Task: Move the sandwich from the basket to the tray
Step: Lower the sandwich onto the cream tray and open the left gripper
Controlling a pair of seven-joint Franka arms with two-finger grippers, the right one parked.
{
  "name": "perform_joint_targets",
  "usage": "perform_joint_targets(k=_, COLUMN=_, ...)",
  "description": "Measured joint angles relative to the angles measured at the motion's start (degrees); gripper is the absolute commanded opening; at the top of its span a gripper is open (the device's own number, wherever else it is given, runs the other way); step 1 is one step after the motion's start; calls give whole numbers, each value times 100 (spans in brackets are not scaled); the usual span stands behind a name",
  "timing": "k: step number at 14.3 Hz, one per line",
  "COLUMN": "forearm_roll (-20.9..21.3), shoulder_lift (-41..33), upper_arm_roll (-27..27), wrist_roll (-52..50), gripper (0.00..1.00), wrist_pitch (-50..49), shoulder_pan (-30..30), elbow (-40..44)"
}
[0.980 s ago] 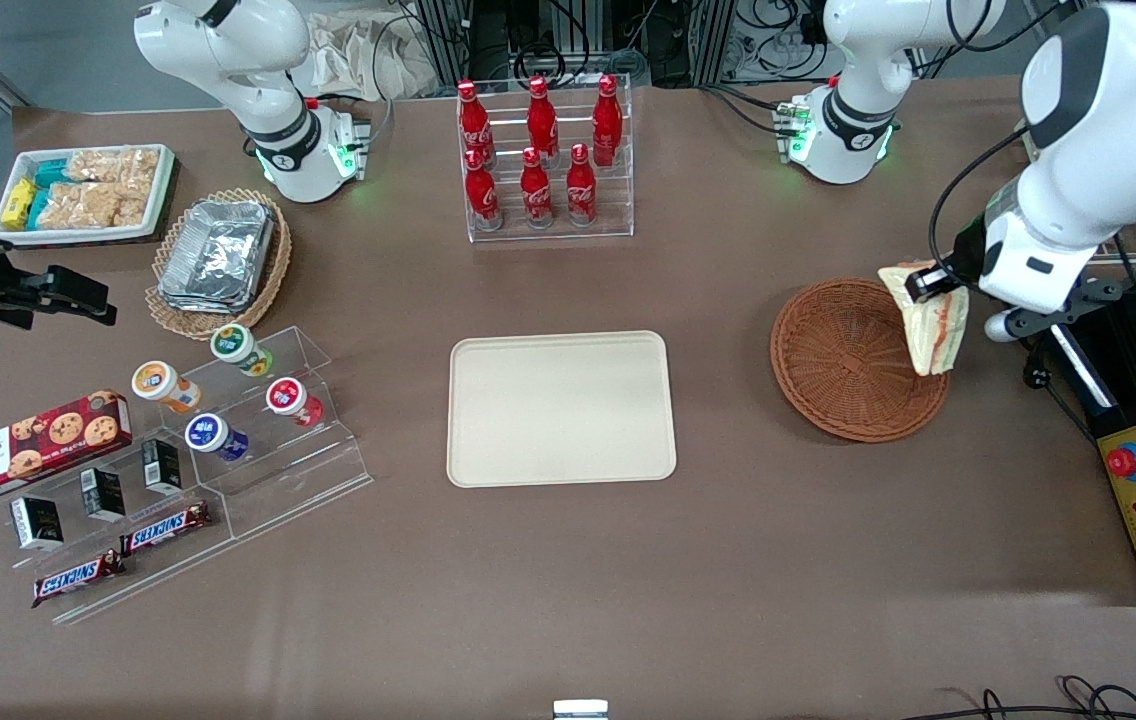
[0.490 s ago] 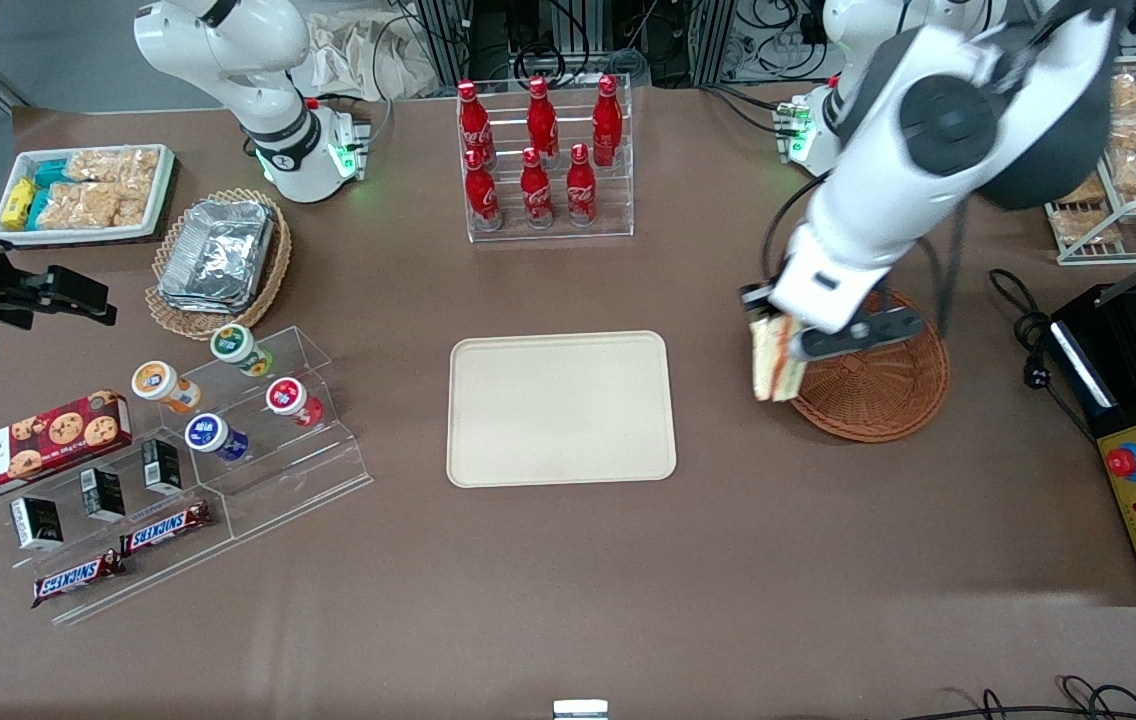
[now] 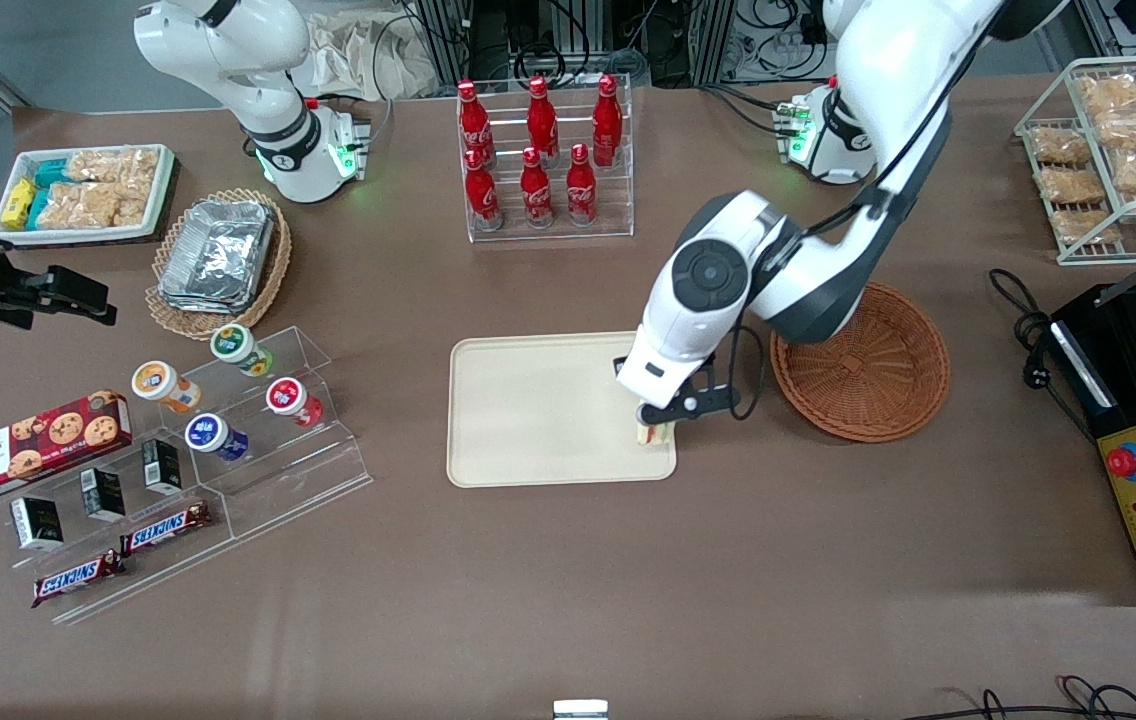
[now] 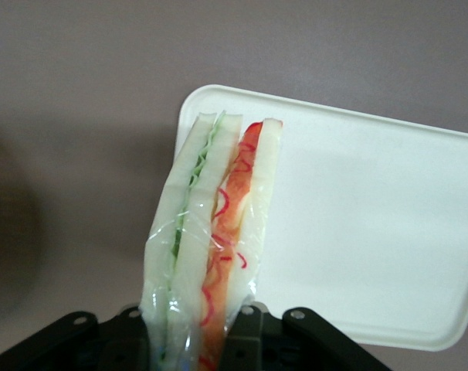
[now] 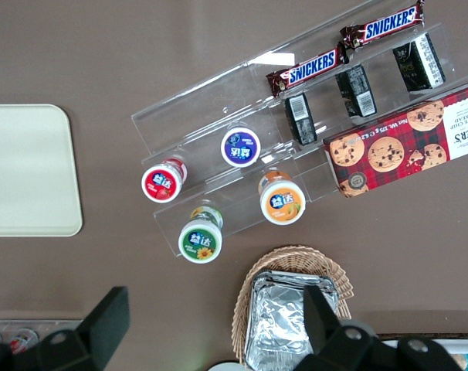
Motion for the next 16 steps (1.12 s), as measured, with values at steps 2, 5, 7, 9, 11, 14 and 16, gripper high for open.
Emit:
perform_joint_targets(k=2, forearm_roll=194, shoulder_lift=363, upper_arm_roll=1, wrist_roll=-17, gripper=5, wrist_pitch=369, shoulder_pan=-39, elbow=-11)
perform_joint_targets(k=5, forearm_roll=281, shoulder_lift=617, upper_arm_roll=1, wrist_roll=-21, gripper=6, wrist_pitch=476, shoulder_pan=-119, elbow=-11)
perform_joint_targets(k=7, forearm_roll=402, shoulder_lift=692, upper_arm_roll=3, wrist_roll=-120, gripper=7, wrist_pitch=475, shoulder_pan=-157, elbow=-13)
perform_joint_targets(k=9, forearm_roll=517, shoulder_lift=777, upper_arm_roll=3, wrist_roll=-278, gripper=15, wrist_pitch=476, shoulder_pan=-180, elbow=-13)
perform_joint_targets(k=11, forearm_roll=543, shoulder_lift=853, upper_arm_roll=4, wrist_roll=-412, gripper=35, wrist_pitch=510, shoulder_pan=-196, elbow=-13)
perform_joint_targets(k=14, forearm_roll=570, shoulder_lift=932, upper_arm_roll=5, wrist_roll=-511, gripper=100, wrist_pitch=667, shoulder_pan=-213, elbow=-13)
perform_joint_targets(k=16, forearm_roll=651, shoulder_lift=947, upper_arm_roll=11, wrist_roll=-549, gripper=100, wrist_pitch=689, shoulder_pan=-215, elbow=-13)
